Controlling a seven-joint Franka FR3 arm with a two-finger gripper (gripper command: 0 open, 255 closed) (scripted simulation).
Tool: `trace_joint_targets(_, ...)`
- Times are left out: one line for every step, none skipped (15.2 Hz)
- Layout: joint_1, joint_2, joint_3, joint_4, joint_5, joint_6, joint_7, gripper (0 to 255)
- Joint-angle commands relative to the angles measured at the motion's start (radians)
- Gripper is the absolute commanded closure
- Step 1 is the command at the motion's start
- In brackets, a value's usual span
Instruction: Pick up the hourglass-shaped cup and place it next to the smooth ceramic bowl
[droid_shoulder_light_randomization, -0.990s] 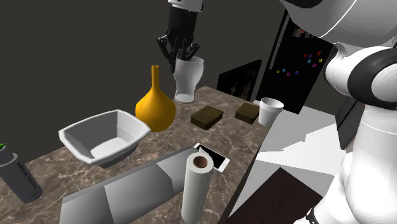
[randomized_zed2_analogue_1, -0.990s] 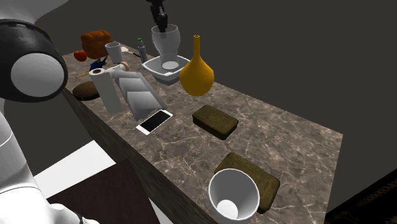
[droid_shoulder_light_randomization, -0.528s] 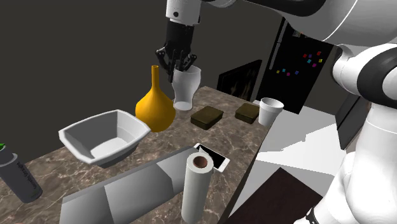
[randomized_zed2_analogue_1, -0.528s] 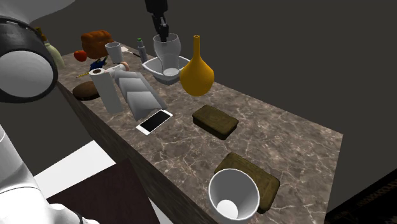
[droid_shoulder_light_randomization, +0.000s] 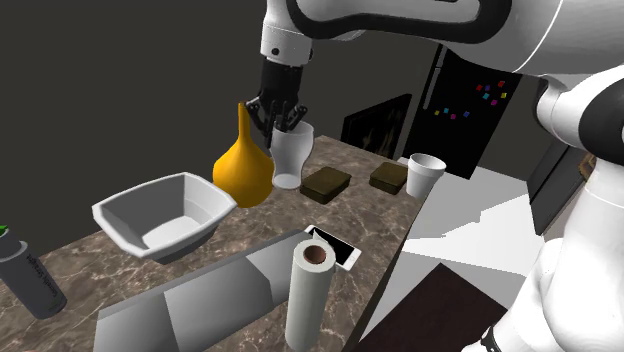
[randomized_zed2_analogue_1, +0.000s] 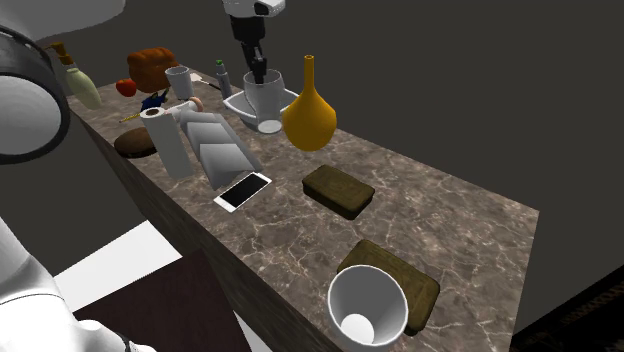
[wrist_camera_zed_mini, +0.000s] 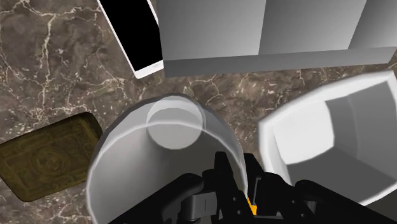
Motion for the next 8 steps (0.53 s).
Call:
trace_joint_targets(-0.003, -0.008, -0.001, -0.040, 0.003, 0.033, -0.003, 255)
trace_joint_targets(-0.004, -0.012, -0.002, -0.059, 0.004, 0.048, -0.004, 255)
trace_joint_targets(-0.005, -0.015, -0.002, -0.076, 0.005, 0.063, -0.005, 255)
trace_joint_targets(-0.005, -0.018, -0.002, -0.094, 0.005, 0.077, -0.005, 255)
trace_joint_targets(-0.006, -0.021, -0.002, -0.111, 0.006, 0.092, -0.006, 255)
trace_joint_targets(-0.007, -0.023, -0.003, -0.127, 0.007, 0.106, -0.006, 255)
trace_joint_targets(-0.007, -0.025, -0.003, -0.144, 0.007, 0.120, -0.007, 255)
trace_joint_targets(-0.007, -0.027, -0.003, -0.159, 0.008, 0.134, -0.007, 255)
